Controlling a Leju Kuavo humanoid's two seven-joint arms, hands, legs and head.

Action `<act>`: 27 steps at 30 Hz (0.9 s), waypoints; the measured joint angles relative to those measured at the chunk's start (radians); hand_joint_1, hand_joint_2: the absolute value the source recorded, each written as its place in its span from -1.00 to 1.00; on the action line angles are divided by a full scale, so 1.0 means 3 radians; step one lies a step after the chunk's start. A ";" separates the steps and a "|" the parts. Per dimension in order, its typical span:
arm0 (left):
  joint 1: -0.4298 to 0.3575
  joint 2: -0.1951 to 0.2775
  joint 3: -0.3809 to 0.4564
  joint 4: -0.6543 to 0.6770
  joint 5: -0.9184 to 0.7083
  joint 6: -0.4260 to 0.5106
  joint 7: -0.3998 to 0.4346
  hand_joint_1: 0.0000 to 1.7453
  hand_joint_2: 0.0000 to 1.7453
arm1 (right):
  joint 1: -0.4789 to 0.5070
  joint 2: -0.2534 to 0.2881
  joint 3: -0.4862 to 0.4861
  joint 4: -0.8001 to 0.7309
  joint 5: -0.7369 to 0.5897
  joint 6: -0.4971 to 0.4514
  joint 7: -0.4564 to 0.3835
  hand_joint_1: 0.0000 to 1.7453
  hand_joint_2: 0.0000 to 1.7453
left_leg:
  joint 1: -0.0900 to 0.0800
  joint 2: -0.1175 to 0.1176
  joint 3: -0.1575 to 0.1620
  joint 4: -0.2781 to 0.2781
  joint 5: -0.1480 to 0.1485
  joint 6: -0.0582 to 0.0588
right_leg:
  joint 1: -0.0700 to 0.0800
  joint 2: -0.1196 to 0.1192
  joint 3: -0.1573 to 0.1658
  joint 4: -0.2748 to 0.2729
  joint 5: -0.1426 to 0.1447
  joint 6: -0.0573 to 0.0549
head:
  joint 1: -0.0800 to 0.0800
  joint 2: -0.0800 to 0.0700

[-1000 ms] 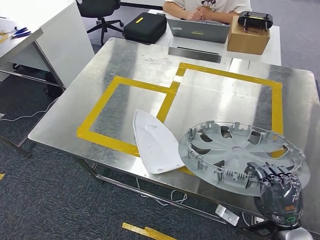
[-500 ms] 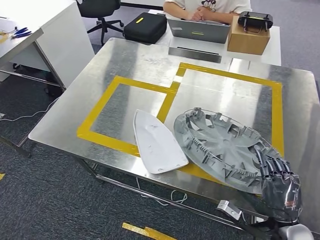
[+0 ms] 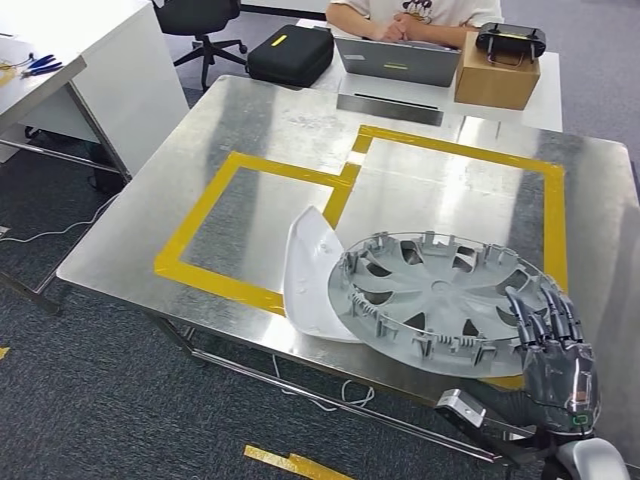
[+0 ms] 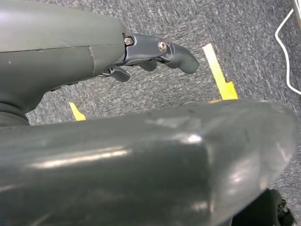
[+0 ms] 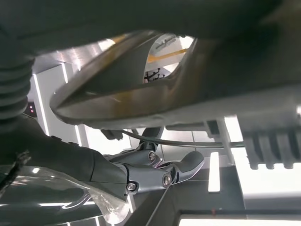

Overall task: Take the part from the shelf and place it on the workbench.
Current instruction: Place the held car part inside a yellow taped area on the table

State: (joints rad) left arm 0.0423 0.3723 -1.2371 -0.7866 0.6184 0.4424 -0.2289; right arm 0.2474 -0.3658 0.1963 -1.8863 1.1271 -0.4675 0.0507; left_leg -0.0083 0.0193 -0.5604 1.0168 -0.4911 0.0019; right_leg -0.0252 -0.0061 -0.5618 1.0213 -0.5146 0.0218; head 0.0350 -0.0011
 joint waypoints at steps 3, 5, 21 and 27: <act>0.0001 0.0000 0.0006 0.0000 0.0003 -0.0020 -0.0017 -1.00 -1.00 | -0.0022 0.0000 -0.0036 0.0005 -0.0012 0.0057 0.0023 -1.00 -1.00 | 0.0000 0.0000 0.0000 0.0001 0.0000 0.0000 | 0.0000 0.0000 0.0000 0.0000 0.0000 0.0000 | 0.0000 0.0000; 0.0002 -0.0001 0.0011 0.0000 0.0007 -0.0031 -0.0026 -1.00 -1.00 | -0.0041 0.0000 -0.0083 0.0018 -0.0023 0.0090 0.0054 -1.00 -1.00 | 0.0000 0.0000 0.0000 0.0002 -0.0001 0.0001 | 0.0000 0.0000 0.0000 0.0000 0.0000 0.0000 | 0.0000 0.0000; 0.0030 -0.0001 0.0087 0.0000 0.0000 -0.0071 -0.0037 -1.00 -1.00 | -0.0077 0.0000 -0.0765 0.0212 -0.0086 0.0330 0.0228 -1.00 -1.00 | -0.0002 0.0000 -0.0005 0.0010 -0.0004 0.0007 | -0.0001 0.0000 0.0000 0.0000 0.0002 0.0005 | 0.0000 0.0000; 0.0038 -0.0001 0.0103 0.0000 0.0000 -0.0072 -0.0035 -1.00 -1.00 | -0.0118 -0.0004 -0.0917 0.0298 0.0029 0.0403 0.0260 -1.00 -1.00 | -0.0002 0.0000 -0.0005 0.0011 -0.0005 0.0008 | -0.0001 0.0001 -0.0001 0.0000 0.0003 0.0006 | 0.0000 0.0000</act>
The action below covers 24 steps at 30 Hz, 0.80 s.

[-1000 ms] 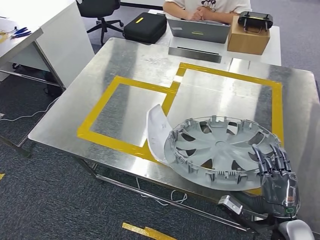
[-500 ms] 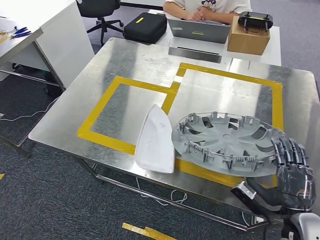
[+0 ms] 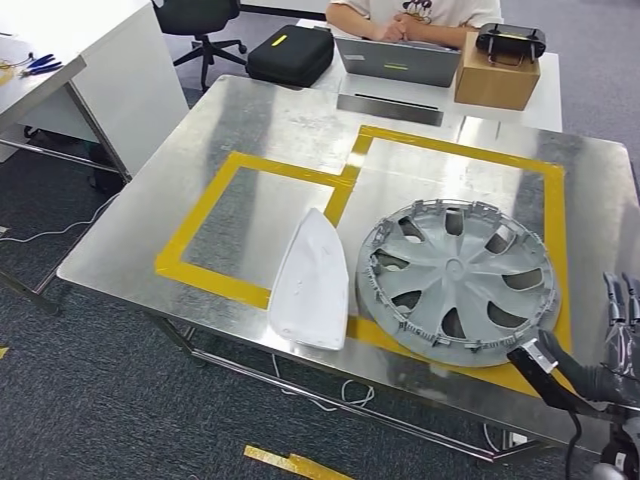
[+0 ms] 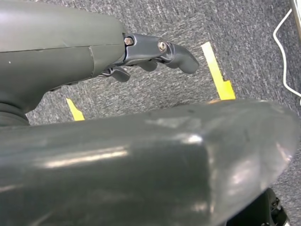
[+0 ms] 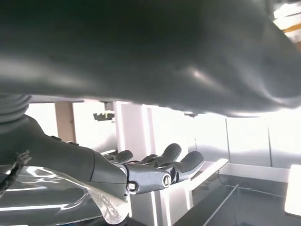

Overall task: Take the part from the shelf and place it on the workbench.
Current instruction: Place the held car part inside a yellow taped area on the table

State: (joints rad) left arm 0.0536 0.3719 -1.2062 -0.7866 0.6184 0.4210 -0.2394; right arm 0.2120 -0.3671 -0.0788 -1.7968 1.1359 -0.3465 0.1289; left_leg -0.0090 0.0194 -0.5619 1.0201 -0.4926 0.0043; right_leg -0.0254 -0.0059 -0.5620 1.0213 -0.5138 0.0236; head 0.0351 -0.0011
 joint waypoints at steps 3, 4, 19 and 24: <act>0.0002 0.0000 0.0006 0.0000 0.0000 -0.0003 0.0001 -1.00 -1.00 | -0.0019 -0.0010 -0.0044 0.0044 0.0052 0.0042 0.0021 -1.00 -1.00 | 0.0000 0.0000 0.0000 0.0000 0.0000 0.0000 | 0.0000 0.0000 0.0000 0.0000 0.0000 0.0001 | 0.0000 0.0000; 0.0003 0.0000 0.0006 0.0000 0.0000 -0.0004 0.0001 -1.00 -1.00 | -0.0023 -0.0014 -0.0058 0.0057 0.0064 0.0055 0.0029 -1.00 -1.00 | 0.0000 0.0000 0.0000 0.0001 0.0000 0.0000 | 0.0000 0.0000 0.0000 0.0000 -0.0001 0.0001 | 0.0000 0.0000; 0.0039 -0.0001 0.0067 -0.0017 -0.0004 0.0060 0.0001 -1.00 -1.00 | -0.0011 0.0085 -0.0033 -0.0134 0.0008 -0.0146 -0.0093 -1.00 -1.00 | -0.0001 0.0000 -0.0001 0.0000 -0.0001 0.0001 | 0.0000 0.0000 -0.0001 0.0000 -0.0002 0.0004 | -0.0001 0.0000; 0.0058 0.0000 0.0082 -0.0037 0.0004 0.0066 0.0001 -1.00 -1.00 | 0.0000 0.0163 0.0026 -0.0272 -0.0026 -0.0163 -0.0070 -1.00 -1.00 | -0.0001 0.0000 -0.0001 0.0000 -0.0001 0.0001 | 0.0000 0.0000 -0.0001 0.0000 -0.0002 0.0004 | 0.0000 0.0000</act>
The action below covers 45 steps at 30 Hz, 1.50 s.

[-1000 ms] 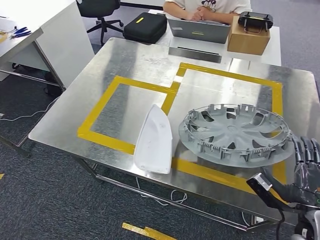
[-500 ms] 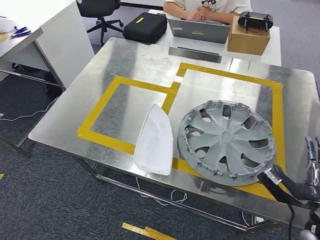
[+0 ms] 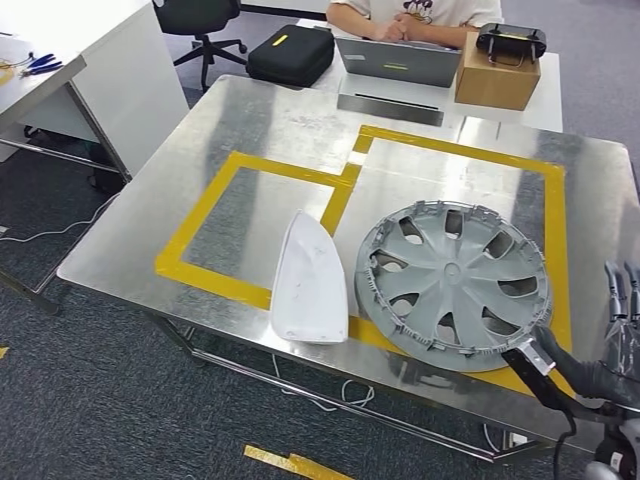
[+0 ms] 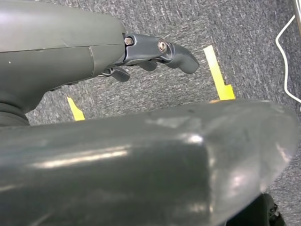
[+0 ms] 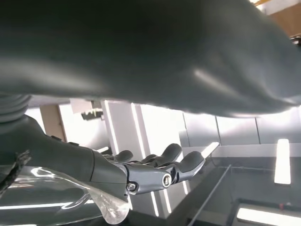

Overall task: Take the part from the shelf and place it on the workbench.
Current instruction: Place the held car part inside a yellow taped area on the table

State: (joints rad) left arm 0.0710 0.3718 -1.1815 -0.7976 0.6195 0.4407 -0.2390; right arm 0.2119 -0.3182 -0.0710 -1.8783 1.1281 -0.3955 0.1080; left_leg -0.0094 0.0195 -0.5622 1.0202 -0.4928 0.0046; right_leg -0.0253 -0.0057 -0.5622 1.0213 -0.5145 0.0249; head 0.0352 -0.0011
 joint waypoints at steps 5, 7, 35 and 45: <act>0.0025 0.0002 0.0012 -0.0030 0.0004 0.0022 -0.0001 -1.00 -1.00 | 0.0047 0.0075 0.0078 -0.0149 -0.0013 0.0024 0.0046 -1.00 -1.00 | -0.0001 0.0000 -0.0001 0.0000 -0.0001 0.0002 | 0.0000 -0.0001 0.0001 0.0000 0.0000 0.0001 | 0.0000 0.0000; 0.0032 0.0003 0.0014 -0.0038 0.0002 0.0028 -0.0001 -1.00 -1.00 | 0.0066 0.0089 0.0105 -0.0195 -0.0012 0.0025 0.0049 -1.00 -1.00 | -0.0002 0.0000 -0.0001 0.0000 -0.0002 0.0003 | -0.0001 -0.0001 0.0000 0.0000 -0.0001 0.0001 | -0.0001 0.0000; 0.0057 0.0033 0.0014 -0.0122 -0.0010 0.0071 0.0036 -1.00 -1.00 | 0.0152 0.0148 0.0196 -0.0308 -0.0203 -0.0083 0.0014 -1.00 -1.00 | 0.0008 0.0070 0.0018 -0.0092 0.0052 0.0149 | -0.0010 0.0014 -0.0403 0.0814 -0.0407 0.0103 | 0.0009 0.0000; 0.0057 0.0030 0.0014 -0.0130 -0.0005 0.0081 0.0039 -1.00 -1.00 | 0.0169 0.0158 0.0197 -0.0318 -0.0242 -0.0082 0.0014 -1.00 -1.00 | -0.0003 0.0151 0.0028 0.0001 -0.0039 0.0014 | 0.0009 -0.0053 0.0047 -0.0070 0.0018 -0.0010 | -0.0010 0.0000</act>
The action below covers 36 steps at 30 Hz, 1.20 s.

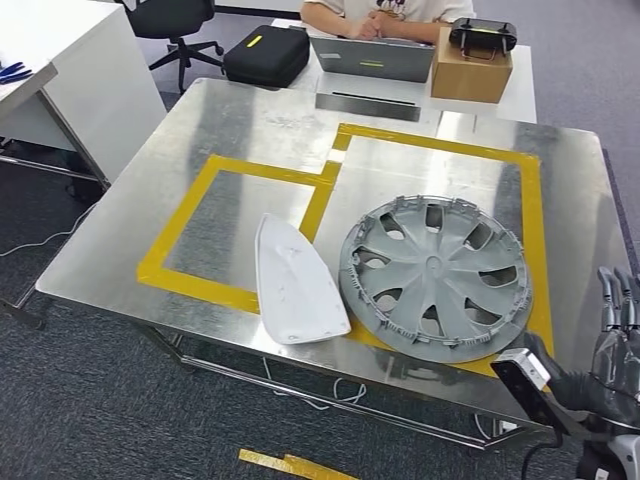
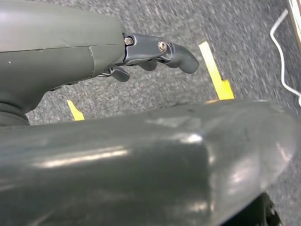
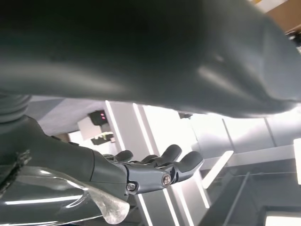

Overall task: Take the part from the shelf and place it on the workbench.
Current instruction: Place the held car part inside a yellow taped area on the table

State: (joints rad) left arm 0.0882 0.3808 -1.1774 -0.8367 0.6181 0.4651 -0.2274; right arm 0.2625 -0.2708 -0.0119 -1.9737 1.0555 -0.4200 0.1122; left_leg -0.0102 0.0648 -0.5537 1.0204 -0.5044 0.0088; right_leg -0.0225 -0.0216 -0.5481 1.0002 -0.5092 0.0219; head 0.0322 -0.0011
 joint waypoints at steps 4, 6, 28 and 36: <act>0.0005 0.0000 -0.0001 -0.0011 0.0007 0.0001 0.0000 -1.00 -1.00 | -0.0003 0.0013 0.0001 -0.0004 -0.0008 0.0000 -0.0001 -1.00 -1.00 | 0.0036 -0.0171 -0.0281 0.0690 -0.0386 -0.0067 | -0.0018 0.0084 0.0000 -0.0007 0.0014 -0.0037 | -0.0022 0.0000; 0.0007 -0.0001 -0.0001 -0.0011 0.0011 0.0000 0.0000 -1.00 -1.00 | -0.0002 0.0021 0.0001 -0.0004 -0.0010 0.0000 -0.0001 -1.00 -1.00 | 0.0052 -0.0182 -0.0383 0.0917 -0.0424 -0.0077 | -0.0020 0.0137 0.0002 -0.0006 0.0014 -0.0038 | -0.0023 0.0000; -0.0009 -0.0002 0.0000 -0.0020 -0.0022 0.0050 0.0026 -1.00 -1.00 | -0.0008 0.0036 0.0014 0.0005 0.0029 -0.0015 -0.0030 -1.00 -1.00 | -0.0030 -0.0153 -0.0015 -0.0009 0.0031 0.0095 | 0.0045 0.0026 0.0037 -0.0018 -0.0029 0.0015 | -0.0006 0.0000; -0.0010 0.0019 -0.0001 -0.0038 -0.0073 0.0118 0.0126 -1.00 -1.00 | -0.0003 0.0036 0.0020 0.0006 0.0065 -0.0014 -0.0032 -1.00 -1.00 | -0.0019 -0.0153 -0.0010 -0.0035 0.0057 0.0082 | 0.0055 0.0036 0.0035 -0.0021 -0.0019 0.0019 | -0.0008 0.0000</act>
State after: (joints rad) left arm 0.0853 0.3864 -1.1777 -0.8479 0.5963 0.5005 -0.1895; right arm 0.2616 -0.2602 -0.0060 -1.9718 1.0748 -0.4243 0.1026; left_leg -0.0159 0.0190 -0.5568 1.0100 -0.4873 0.0333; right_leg -0.0059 -0.0110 -0.5376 0.9939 -0.5148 0.0275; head 0.0299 -0.0011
